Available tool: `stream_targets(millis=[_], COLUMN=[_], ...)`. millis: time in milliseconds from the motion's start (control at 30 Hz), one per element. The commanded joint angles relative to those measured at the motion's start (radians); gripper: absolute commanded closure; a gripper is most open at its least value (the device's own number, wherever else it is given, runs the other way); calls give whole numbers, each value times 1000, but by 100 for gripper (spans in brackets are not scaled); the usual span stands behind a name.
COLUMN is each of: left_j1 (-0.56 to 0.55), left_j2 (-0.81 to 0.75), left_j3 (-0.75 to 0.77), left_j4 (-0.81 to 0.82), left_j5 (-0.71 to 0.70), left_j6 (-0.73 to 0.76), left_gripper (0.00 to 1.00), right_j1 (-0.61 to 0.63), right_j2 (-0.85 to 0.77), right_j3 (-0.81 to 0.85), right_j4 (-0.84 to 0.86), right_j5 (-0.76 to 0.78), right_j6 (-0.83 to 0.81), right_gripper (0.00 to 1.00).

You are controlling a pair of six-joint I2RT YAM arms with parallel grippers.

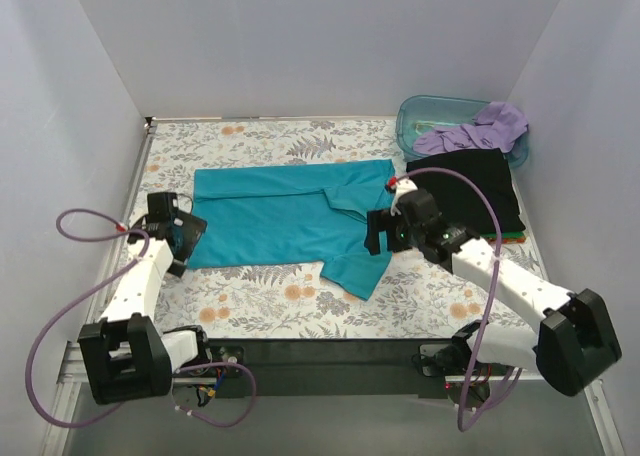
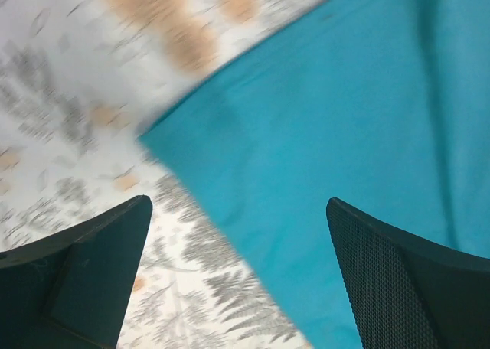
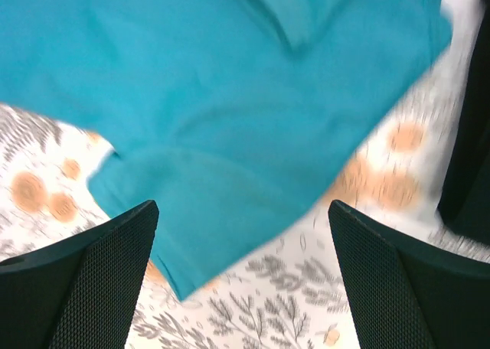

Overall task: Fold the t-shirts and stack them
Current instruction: Fold the tshirt

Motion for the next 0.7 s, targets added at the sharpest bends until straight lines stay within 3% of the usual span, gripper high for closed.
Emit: stream_targets(millis=[0,67,167,400,567,633,667], left_j1=[7,7,10,11,17,16,17], left_j2=[-104,-147,-156,-69,45,66,71], left_j3=[-151,-222,-265,-263,-253,-265,-271], left_j4=[-15,10,73,129,203,218,221], left_j5=[-30,-11,-19,-110,-55,-64,-72], left_j6=[-89,-107,-129,-204,-207,-213,-215], left_gripper=[2,2,10,16,40,57,73], right_j1=[15,18,24,59,171,261,304], right_j2=[-133,-209,-277,-320,-306,-277,-251], right_j3=[-183,-228,-287,-329,-341,-325,-312], right_j4=[32,44,47,27,1,-13,-26], right_j5=[51,19,-12,-36,-6,42,77], right_j6=[131,150,153,136,130,108,92], right_gripper=[2,2,2,2,2,1,2])
